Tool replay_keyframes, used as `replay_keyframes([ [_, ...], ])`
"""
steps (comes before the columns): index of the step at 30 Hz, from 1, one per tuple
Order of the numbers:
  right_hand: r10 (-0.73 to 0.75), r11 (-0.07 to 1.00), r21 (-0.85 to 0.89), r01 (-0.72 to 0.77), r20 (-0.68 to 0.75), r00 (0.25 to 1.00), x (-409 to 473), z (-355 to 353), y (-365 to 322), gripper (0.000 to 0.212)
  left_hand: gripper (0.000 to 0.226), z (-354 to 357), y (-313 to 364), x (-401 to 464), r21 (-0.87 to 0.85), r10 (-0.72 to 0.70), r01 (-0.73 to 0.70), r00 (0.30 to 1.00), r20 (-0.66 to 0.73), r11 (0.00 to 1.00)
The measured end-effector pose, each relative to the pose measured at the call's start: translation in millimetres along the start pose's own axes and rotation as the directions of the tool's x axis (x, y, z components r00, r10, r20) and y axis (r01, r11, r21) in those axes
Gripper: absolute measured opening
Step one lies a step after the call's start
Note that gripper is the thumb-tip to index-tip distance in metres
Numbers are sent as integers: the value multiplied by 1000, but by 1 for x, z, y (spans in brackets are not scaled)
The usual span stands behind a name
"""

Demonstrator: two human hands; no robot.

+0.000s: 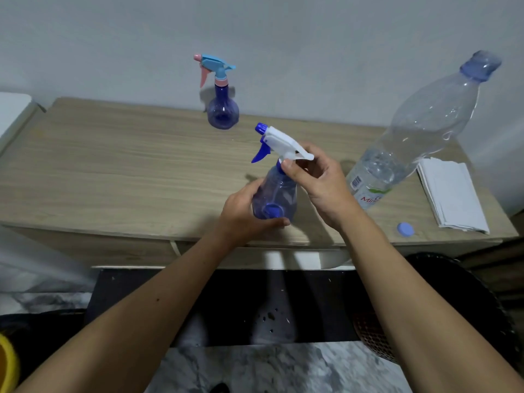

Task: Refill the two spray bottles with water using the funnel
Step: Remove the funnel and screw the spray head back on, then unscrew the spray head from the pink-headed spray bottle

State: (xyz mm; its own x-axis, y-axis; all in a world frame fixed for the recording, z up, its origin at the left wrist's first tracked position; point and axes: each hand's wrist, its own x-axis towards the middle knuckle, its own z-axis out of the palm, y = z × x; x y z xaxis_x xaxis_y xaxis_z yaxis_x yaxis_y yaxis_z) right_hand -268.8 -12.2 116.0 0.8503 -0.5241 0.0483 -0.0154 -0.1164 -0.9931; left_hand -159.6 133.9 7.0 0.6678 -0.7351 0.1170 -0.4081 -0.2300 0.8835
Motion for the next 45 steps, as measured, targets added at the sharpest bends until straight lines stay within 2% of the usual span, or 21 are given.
replay_keyframes([
  [5,4,998,-61,-5,-15,1000,3,-3,6,36,97,5,-1,3,-4,24,-24,999,-43,1000],
  [10,-22,998,-55,19,-38,999,26,4,-7,34,98,-9,6,21,-49,18,-21,997,-77,999],
  [13,-70,993,-96,67,-32,997,51,6,-15,29,102,-22,11,42,-5,55,-56,991,-118,998],
  [16,-124,984,-136,117,-43,991,76,8,-21,27,101,-30,16,63,-3,75,-76,987,-141,997],
  [22,-142,980,-154,126,-92,986,129,13,-27,30,95,-37,14,114,-40,59,-68,981,-187,997],
  [24,-141,981,-153,123,-115,983,146,13,-24,30,93,-35,9,132,-46,30,-40,979,-201,998],
  [30,-143,983,-137,124,-145,979,191,13,-9,26,112,-25,-10,186,-30,-84,79,972,-218,996],
  [34,-162,974,-182,137,-131,978,215,13,1,25,108,-19,-20,209,-14,-120,119,969,-215,993],
  [38,-161,970,-209,128,-146,976,232,14,11,24,97,-14,-29,218,-10,-86,86,973,-215,996],
  [45,-165,976,-169,136,-177,970,238,17,28,31,98,-11,-38,221,18,-27,32,974,-224,999],
])
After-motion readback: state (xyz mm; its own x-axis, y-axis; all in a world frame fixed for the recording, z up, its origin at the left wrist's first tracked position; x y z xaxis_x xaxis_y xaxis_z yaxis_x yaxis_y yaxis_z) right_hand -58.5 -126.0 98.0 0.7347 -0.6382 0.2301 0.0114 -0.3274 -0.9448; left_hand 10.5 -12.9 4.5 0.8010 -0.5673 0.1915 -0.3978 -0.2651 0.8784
